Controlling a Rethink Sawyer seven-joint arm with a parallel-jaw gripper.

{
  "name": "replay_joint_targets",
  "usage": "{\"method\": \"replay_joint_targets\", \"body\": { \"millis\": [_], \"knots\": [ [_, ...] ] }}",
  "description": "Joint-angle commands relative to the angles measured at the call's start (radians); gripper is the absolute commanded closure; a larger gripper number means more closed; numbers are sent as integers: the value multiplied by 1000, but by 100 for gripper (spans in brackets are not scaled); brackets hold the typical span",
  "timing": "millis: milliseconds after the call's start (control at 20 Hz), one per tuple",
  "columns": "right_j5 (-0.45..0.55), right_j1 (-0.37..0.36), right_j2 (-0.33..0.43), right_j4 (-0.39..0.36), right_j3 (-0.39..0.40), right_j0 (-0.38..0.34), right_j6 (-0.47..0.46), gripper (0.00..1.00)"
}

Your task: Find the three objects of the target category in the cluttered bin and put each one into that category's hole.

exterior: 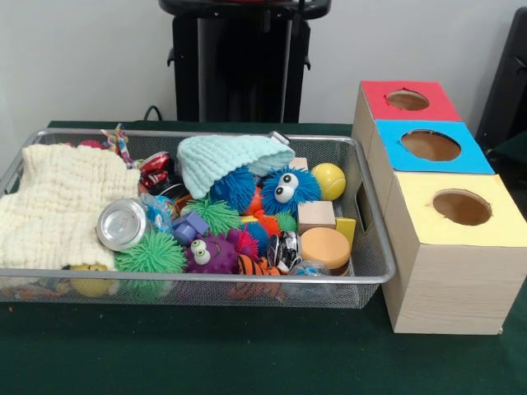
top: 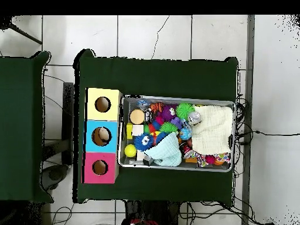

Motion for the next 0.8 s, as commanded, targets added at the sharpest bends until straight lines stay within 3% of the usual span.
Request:
{"method": "replay_joint_targets", "body": {
  "millis": [50,250,400,550,800],
  "knots": [
    [4,-39,-49,119,42,84,300,0],
    [22,-96,-46,190,88,129,355,0],
    [82,-172,-27,199,91,89,341,0],
    [142,-201,-67,145,20,-34,237,0],
    [193,-196,-30,108,-82,-196,145,0]
  ]
}}
